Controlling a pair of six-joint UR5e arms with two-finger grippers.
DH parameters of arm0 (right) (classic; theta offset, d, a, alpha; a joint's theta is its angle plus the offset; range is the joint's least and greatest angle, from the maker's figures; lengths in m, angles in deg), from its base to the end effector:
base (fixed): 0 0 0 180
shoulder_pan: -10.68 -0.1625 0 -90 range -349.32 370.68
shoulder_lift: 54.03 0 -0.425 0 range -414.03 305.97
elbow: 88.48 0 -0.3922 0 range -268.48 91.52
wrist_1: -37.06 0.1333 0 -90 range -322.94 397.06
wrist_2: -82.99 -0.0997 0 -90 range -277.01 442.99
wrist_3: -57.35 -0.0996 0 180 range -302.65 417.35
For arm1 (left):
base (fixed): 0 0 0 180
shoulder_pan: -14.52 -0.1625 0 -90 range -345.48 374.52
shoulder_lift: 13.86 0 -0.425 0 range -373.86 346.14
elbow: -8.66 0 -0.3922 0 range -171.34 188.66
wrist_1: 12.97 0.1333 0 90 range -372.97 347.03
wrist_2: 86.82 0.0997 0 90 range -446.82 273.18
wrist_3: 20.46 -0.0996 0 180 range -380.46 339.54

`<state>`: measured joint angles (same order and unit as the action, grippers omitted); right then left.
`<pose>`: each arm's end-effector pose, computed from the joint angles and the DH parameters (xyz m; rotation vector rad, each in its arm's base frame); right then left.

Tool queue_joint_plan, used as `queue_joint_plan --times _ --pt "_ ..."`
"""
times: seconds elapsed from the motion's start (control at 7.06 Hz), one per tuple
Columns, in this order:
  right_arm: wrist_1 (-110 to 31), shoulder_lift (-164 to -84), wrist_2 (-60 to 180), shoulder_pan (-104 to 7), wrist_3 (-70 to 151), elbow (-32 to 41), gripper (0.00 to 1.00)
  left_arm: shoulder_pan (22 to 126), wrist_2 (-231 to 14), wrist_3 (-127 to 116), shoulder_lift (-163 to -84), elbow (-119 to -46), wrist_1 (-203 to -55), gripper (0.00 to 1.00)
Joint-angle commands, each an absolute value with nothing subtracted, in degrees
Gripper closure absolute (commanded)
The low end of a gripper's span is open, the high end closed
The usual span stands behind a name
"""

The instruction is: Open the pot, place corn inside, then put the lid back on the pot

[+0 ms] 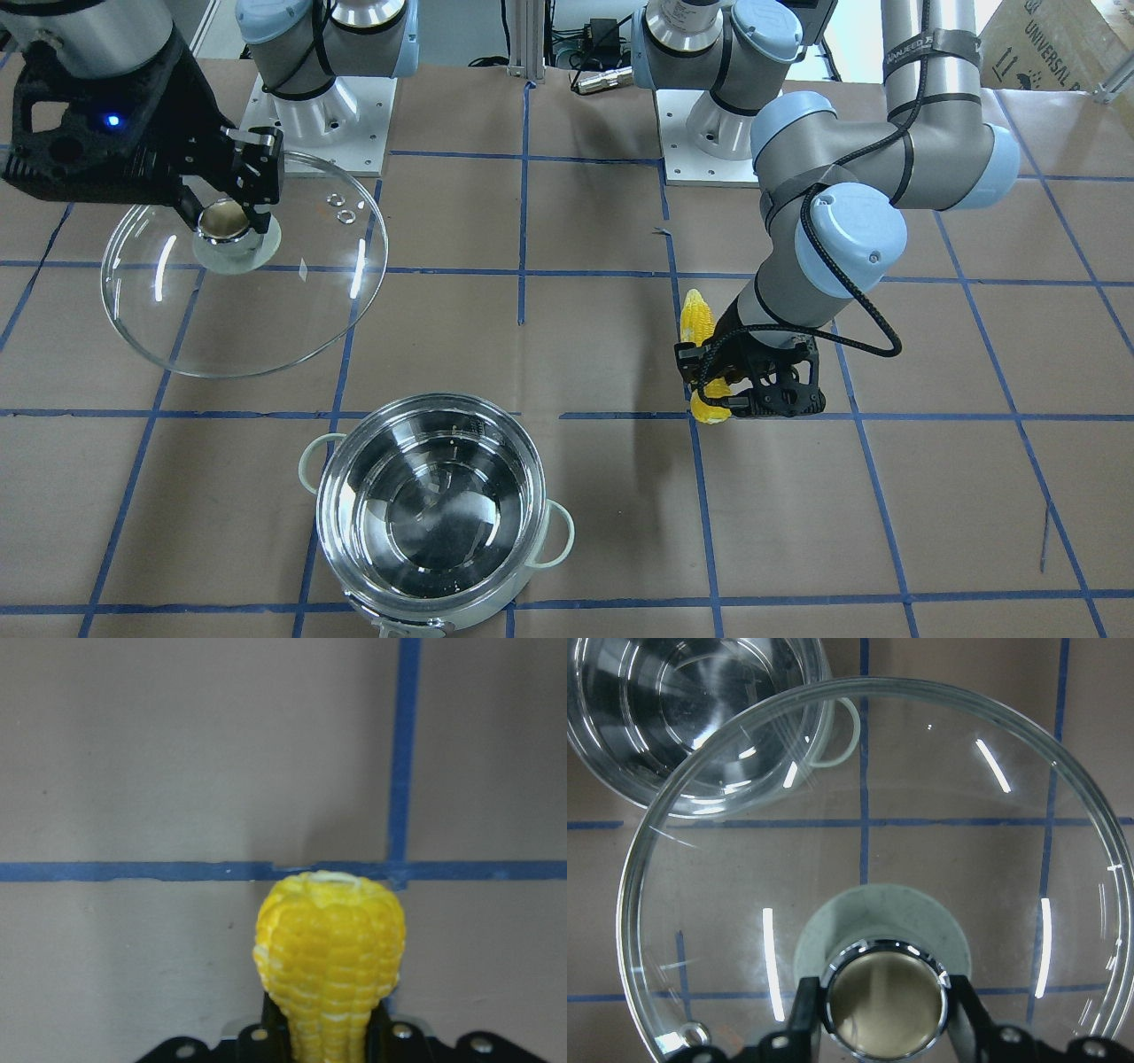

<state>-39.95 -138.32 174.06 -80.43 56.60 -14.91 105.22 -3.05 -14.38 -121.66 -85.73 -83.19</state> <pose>0.1416 -0.5207 0.5549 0.0104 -3.1217 -0.0614 -0.1513 -0.5867 0.3159 0.1459 -3.0312 -0.0735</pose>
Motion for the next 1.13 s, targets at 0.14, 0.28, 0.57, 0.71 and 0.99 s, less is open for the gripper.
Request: queue_joint_plan --times 0.14,0.28,0.57,0.71,0.99 --pt "-40.11 -150.51 174.14 -80.73 56.21 -4.48 0.9 115.12 -4.56 -3.51 -132.65 -62.86 -90.04 0.97" --pt "-40.28 -151.4 174.14 -80.9 56.12 -3.5 0.9 116.8 -4.47 -2.1 -135.73 -58.18 -90.83 0.97" --pt "-40.46 -151.5 174.14 -80.9 56.21 -2.53 0.9 119.62 -4.82 -1.38 -140.13 -52.19 -89.97 0.97" --pt "-41.68 -151.24 174.14 -80.73 56.3 -2.44 0.9 120.24 -5.0 -1.04 -142.68 -47.81 -89.96 0.97" --pt "-42.31 -150.62 173.96 -80.64 56.3 -2.26 0.89 123.05 -4.21 0.2 -148.13 -39.54 -91.97 0.96"
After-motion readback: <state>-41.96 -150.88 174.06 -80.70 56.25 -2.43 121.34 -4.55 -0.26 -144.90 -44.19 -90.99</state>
